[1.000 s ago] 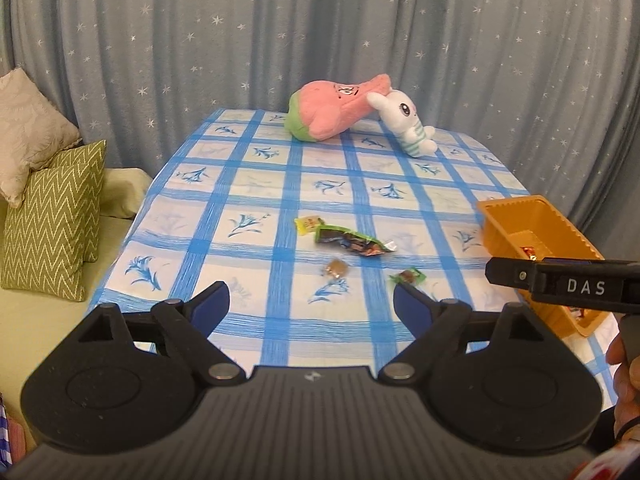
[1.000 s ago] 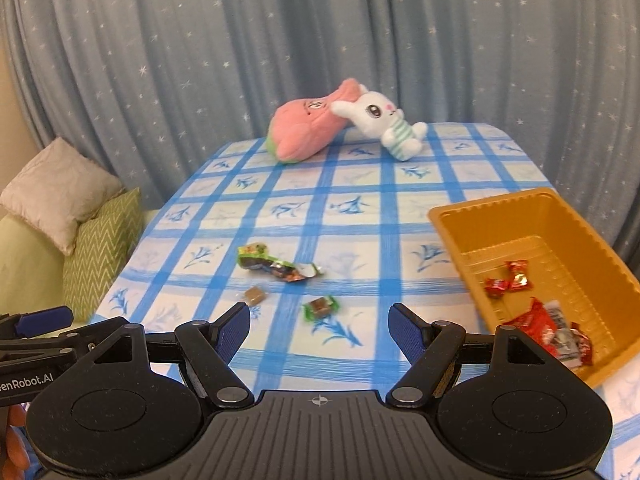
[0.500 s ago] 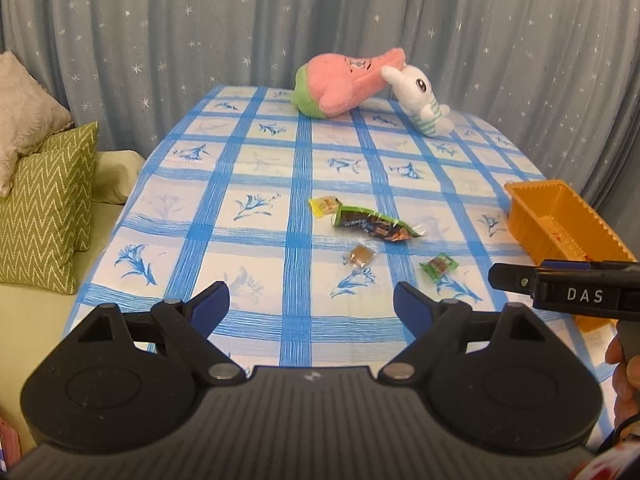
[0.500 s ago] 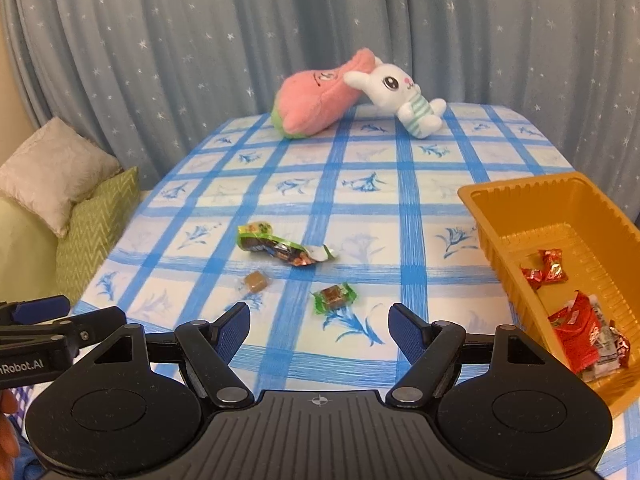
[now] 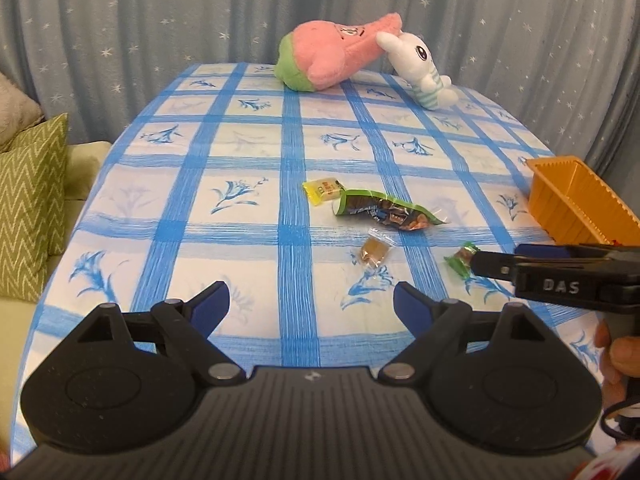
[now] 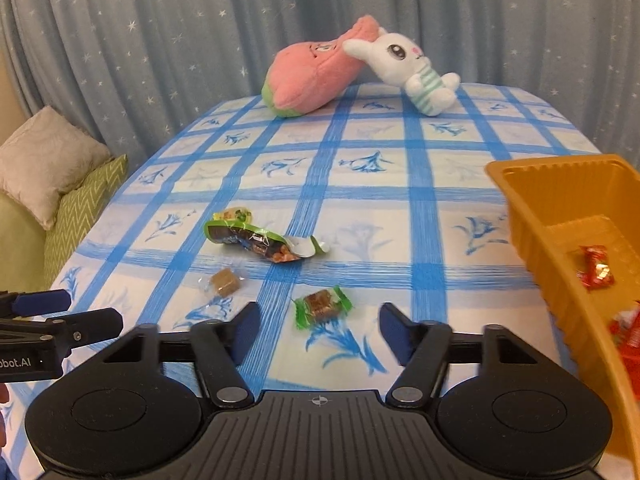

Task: Organize snacks
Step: 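Grasp the green-wrapped candy with the right gripper while the left grasps the clear brown candy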

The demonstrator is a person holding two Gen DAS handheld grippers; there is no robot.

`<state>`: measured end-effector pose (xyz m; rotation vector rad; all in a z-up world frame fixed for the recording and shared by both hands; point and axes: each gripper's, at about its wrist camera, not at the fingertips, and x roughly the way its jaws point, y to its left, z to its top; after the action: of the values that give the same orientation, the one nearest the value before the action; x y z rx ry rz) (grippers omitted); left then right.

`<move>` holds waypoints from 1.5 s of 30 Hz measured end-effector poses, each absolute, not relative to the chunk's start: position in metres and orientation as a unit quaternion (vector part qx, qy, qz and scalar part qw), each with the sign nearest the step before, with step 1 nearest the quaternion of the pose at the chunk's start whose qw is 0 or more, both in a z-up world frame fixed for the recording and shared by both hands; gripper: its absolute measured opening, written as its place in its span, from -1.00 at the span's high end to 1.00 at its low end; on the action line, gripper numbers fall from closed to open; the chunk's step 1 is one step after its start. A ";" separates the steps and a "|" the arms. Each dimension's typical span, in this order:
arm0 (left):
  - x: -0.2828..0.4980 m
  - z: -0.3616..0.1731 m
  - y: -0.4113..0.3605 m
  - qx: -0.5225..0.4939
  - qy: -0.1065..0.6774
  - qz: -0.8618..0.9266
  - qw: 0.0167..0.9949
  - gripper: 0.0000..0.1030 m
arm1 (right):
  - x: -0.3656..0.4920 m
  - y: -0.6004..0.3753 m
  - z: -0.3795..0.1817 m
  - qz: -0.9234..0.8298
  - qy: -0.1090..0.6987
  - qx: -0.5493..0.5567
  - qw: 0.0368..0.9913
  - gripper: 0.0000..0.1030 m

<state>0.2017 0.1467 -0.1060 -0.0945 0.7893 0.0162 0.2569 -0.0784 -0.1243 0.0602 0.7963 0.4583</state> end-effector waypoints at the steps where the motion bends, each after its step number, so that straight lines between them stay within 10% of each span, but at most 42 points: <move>1: 0.204 -0.108 0.147 -0.044 0.386 0.006 0.921 -0.70 | 0.260 -0.075 -0.128 0.224 0.380 0.022 0.897 -0.22; 10: 0.220 -0.123 0.148 -0.044 0.391 -0.009 0.919 -0.70 | 0.273 -0.052 -0.155 0.235 0.376 -0.056 0.894 0.05; 16: 0.227 -0.128 0.143 -0.042 0.392 -0.019 0.919 -0.70 | 0.276 -0.051 -0.155 0.232 0.379 -0.057 0.894 0.71; 24: 0.240 -0.133 0.135 -0.029 0.382 -0.040 0.923 -0.66 | 0.272 -0.059 -0.145 0.224 0.367 -0.050 0.901 0.75; 45: 0.278 -0.153 0.100 0.040 0.385 -0.076 0.919 0.64 | 0.277 -0.078 -0.138 0.204 0.380 0.000 0.902 0.76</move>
<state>0.2775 0.0995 -0.1532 0.0819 0.7925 -0.1567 0.2771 -0.0782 -0.1376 -0.0006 0.7857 0.4214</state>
